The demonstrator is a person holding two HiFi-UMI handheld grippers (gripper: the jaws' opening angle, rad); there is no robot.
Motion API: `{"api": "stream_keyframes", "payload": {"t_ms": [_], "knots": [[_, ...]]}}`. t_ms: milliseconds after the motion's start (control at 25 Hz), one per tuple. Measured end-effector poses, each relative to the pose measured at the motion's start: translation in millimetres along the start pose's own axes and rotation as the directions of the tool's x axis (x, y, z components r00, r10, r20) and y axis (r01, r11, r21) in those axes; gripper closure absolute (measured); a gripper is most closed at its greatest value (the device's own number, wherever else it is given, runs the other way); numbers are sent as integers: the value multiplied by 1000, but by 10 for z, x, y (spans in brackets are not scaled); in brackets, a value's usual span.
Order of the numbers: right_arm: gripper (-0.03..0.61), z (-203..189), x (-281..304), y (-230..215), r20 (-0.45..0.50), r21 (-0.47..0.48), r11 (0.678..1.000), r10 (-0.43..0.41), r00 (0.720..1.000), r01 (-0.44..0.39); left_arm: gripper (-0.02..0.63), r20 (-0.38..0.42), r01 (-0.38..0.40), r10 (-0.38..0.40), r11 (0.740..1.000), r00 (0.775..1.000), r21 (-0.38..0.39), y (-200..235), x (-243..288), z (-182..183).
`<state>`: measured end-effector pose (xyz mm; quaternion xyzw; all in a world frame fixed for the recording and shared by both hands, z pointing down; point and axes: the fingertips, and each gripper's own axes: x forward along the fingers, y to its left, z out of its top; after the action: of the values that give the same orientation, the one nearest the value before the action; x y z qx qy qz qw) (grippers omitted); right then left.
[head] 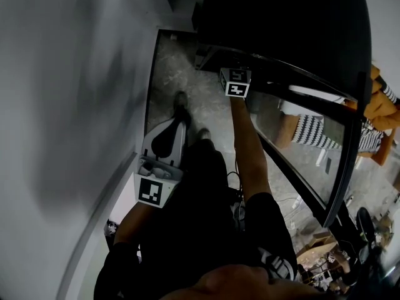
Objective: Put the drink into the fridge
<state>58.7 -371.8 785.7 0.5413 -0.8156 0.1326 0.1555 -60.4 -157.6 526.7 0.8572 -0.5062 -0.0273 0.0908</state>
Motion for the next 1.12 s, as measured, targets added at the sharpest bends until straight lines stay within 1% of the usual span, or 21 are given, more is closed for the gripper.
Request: {"api": "stream_keyframes", "payload": {"t_ms": [200, 360, 560, 800, 840, 920, 1040, 1120], "knots": [[261, 20, -175, -30, -24, -20, 999, -25, 999, 25, 609, -3, -3, 3, 1000, 1000, -6, -50, -40, 131], [261, 36, -396, 21, -36, 30, 999, -21, 999, 22, 609, 4, -2, 2, 1000, 1000, 0, -129, -69, 307], [261, 56, -787, 57, -82, 76, 996, -46, 996, 52, 609, -17, -1, 1, 1000, 1000, 16, -260, -86, 422], [262, 138, -1341, 128, -155, 106, 992, -57, 986, 74, 609, -36, -15, 14, 1000, 999, -14, -461, -110, 468], [269, 182, -1441, 145, -161, 108, 992, -54, 986, 72, 609, -35, -15, 15, 1000, 999, -20, -506, -114, 474], [314, 319, -1645, 180, -151, 112, 991, -52, 987, 70, 609, -37, -24, 23, 999, 999, -24, -595, -136, 516], [350, 511, -1924, 230, -135, 120, 991, -47, 990, 63, 609, -33, -32, 31, 999, 999, -17, -737, -191, 615], [392, 611, -2113, 225, -130, 135, 989, -44, 991, 62, 609, -40, -38, 37, 999, 999, -11, -842, -232, 696]]}}
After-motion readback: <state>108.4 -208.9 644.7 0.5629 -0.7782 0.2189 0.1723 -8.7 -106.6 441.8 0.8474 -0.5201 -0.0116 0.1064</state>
